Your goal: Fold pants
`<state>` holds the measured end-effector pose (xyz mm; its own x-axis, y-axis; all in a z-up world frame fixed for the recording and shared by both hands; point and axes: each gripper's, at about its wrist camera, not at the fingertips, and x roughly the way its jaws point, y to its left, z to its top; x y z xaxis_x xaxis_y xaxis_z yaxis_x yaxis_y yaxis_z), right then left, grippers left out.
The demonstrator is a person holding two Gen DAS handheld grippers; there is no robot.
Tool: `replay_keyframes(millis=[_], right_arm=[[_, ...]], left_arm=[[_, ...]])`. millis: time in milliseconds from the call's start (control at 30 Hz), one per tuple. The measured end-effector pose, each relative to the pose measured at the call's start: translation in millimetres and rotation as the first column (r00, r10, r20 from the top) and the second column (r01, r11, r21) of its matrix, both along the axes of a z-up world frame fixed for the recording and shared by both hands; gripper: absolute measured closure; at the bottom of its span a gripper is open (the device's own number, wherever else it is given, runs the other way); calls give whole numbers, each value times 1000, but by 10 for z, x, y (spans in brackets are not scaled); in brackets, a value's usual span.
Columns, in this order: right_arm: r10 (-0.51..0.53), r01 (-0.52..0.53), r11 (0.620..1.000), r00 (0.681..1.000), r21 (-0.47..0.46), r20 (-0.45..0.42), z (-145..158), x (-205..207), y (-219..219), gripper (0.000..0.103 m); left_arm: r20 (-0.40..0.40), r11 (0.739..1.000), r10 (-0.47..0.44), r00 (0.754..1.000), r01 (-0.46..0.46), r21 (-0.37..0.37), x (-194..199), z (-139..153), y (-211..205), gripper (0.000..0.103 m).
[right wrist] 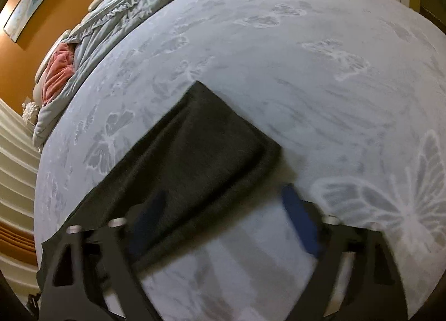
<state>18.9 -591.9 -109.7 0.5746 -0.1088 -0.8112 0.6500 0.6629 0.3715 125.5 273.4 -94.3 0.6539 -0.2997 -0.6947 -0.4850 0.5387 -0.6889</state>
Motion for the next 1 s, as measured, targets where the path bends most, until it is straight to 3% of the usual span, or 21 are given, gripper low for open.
replay_keyframes(millis=[33,67,133,233,300,367,433,500,533,600,633,667,700,767,833,867,900,933,1000], right_arm=[[0,0,1000,1000,-8,-2,1,22,-1,57],[12,-12,1000,1000,-3,-6,-1,72,-11,96],[-3,3,1000,1000,-11,17,96,70,5,99],[116,-87,978,983,-189,145,868,112,469,99],[243,-188,956,937,-226,250,1319,173,921,99],[429,-349,893,851,-283,304,1703,353,1633,99],[594,-530,804,744,-270,308,1807,584,2373,89],[713,-666,701,643,-256,279,1814,718,3111,43],[747,-672,665,604,-326,277,1898,651,3387,42],[780,-646,622,562,-442,277,2082,490,3618,36],[775,-614,624,563,-482,286,2157,409,3643,29],[750,-561,647,591,-516,297,2199,335,3603,13],[725,-526,669,620,-526,301,2172,306,3525,8],[686,-516,695,684,-500,248,1974,367,3338,8],[634,-518,712,764,-474,117,1604,528,3164,8],[634,-543,704,771,-457,60,1446,597,3160,11],[644,-572,692,765,-440,19,1325,657,3206,20],[657,-597,681,754,-425,-6,1233,692,3260,23],[716,-670,618,696,-410,-58,1012,797,3534,24]], left_arm=[[-13,1000,-20,1000,20,10,55,-18,-27,89],[-24,999,-30,999,30,16,60,-46,-38,91],[-34,999,-31,999,31,18,75,-53,-33,91],[-35,999,-37,999,38,28,99,-16,-37,91],[-35,998,-44,998,45,53,96,6,-58,91],[-33,996,-48,998,50,73,116,39,-82,91],[-28,995,-47,999,49,85,98,73,-94,91],[-20,995,-43,999,45,86,87,110,-108,91],[-17,994,-47,999,48,94,71,125,-106,91],[-16,992,-54,998,56,113,48,154,-115,91],[-15,990,-60,998,62,124,42,166,-118,91],[-16,989,-70,997,71,133,40,171,-119,91],[-18,987,-79,997,81,140,35,170,-116,91],[-23,986,-91,996,94,141,30,143,-101,91],[-32,988,-92,995,95,120,31,97,-66,90],[-36,990,-87,996,91,106,27,77,-52,90],[-38,993,-77,996,80,86,22,61,-34,90],[-37,994,-70,997,73,77,16,58,-29,90],[-34,994,-60,998,62,84,18,78,-43,90]])
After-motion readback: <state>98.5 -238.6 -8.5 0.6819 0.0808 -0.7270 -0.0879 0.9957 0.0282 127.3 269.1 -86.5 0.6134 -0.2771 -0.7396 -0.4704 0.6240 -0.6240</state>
